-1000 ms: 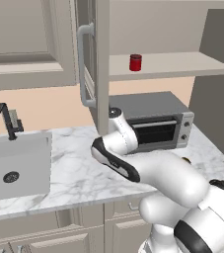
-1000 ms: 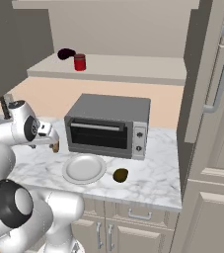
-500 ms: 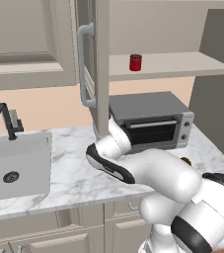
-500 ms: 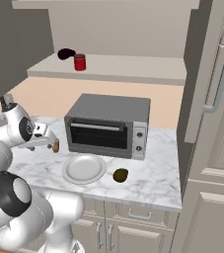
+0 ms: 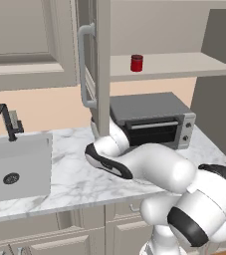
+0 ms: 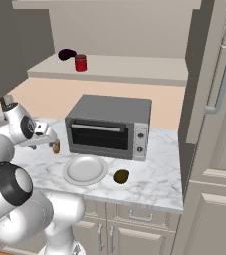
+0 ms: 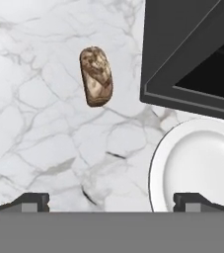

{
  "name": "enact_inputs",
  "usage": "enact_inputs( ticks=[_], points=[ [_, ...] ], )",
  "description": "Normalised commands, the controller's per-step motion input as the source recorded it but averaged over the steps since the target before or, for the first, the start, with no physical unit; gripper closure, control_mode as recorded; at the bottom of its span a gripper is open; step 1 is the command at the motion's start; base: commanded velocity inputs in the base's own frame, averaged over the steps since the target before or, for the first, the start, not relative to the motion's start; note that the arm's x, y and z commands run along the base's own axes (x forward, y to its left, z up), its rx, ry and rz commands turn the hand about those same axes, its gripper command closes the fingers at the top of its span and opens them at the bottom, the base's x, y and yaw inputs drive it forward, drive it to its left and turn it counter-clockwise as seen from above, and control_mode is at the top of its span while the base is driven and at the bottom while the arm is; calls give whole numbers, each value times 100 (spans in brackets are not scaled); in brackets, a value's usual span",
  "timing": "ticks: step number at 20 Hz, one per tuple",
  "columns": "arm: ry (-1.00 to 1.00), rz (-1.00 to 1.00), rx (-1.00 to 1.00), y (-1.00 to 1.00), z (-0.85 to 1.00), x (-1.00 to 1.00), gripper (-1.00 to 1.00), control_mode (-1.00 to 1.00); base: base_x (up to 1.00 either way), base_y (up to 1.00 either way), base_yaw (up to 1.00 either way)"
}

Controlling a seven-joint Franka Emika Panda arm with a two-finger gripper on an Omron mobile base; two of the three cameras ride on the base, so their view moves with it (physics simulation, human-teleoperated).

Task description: Pick the avocado and bread from the counter and place them on the plate. Then pick the jam from the cabinet and place it next to the plate. Lastly close the cabinet door.

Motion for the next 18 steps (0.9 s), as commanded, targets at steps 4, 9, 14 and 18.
enact_inputs(
  ticks=[4,9,14,18],
  points=[
    [0,0,0,0,0,17,-100,-100,0,0,0],
    [0,0,0,0,-2,16,-100,-100,0,0,0],
    [0,0,0,3,-10,19,-100,-100,0,0,0],
    [0,0,0,8,-11,21,-100,-100,0,0,0]
  ],
)
